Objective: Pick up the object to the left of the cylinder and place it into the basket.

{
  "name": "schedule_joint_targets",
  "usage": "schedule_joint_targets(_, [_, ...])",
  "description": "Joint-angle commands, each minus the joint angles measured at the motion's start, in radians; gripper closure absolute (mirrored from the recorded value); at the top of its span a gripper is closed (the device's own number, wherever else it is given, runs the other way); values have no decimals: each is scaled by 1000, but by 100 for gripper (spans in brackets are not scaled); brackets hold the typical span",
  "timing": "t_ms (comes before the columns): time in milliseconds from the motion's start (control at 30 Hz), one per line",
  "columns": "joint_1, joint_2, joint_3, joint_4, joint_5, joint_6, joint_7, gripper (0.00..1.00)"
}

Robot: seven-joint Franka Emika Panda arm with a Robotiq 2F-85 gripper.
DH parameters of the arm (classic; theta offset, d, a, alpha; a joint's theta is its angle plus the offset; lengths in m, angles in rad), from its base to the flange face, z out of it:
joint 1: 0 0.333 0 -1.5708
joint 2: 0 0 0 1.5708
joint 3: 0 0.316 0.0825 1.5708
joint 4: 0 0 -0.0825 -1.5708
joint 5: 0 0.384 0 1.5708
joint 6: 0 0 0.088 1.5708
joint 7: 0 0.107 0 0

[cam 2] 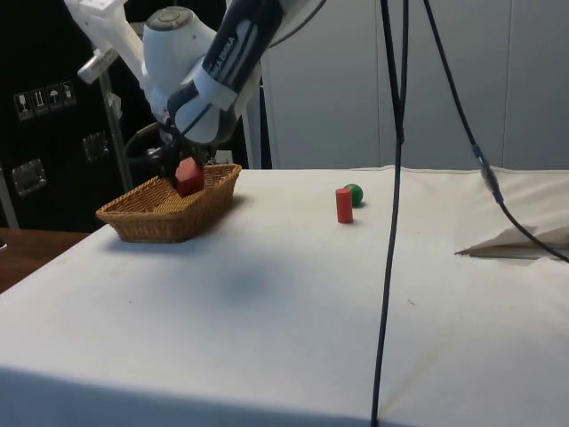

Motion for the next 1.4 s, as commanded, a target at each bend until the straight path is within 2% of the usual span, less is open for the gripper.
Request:
schedule_joint_targets(0, [-12,10,7,14,8,11,-2,97])
schedule_joint_targets(133, [-20,29,7,32,18,13,-2,97])
schedule_joint_targets(167, [-10,26,-2,25,14,6,0,97])
schedule_joint_targets(200, [-21,32,7,36,21,13,-3,97])
schedule_joint_targets(267, [-25,43,6,47,29,13,-4,97])
schedule_joint_targets(433, [-34,60,7,62,41,15,-5,97])
schedule_joint_targets(467, [-22,58,-5,54,37,7,0,97])
schedule_joint_targets(500, [-34,63,7,64,44,15,-5,97])
schedule_joint_targets(633, [-37,71,7,71,52,15,-6,97])
schedule_joint_targets(667, [-38,74,7,74,55,15,-6,81])
schedule_joint_targets(733, [-38,75,7,74,57,15,-7,62])
schedule_joint_targets(767, [-28,75,-5,68,51,7,0,52])
schedule_joint_targets(800, [-38,76,8,74,57,15,-7,52])
schedule_joint_targets(933, [-39,76,8,74,58,16,-7,14])
schedule_joint_targets(967, [-39,77,8,74,59,16,-7,0])
schedule_joint_targets(1100, [-39,77,8,75,60,16,-7,0])
schedule_joint_targets(1133, [-28,76,-5,68,55,7,0,0])
schedule_joint_targets(1167, [-39,77,8,75,61,16,-7,0])
schedule_joint_targets(1233, [-38,78,8,74,61,17,-7,0])
schedule_joint_targets(1367, [-22,56,6,30,71,24,-8,0])
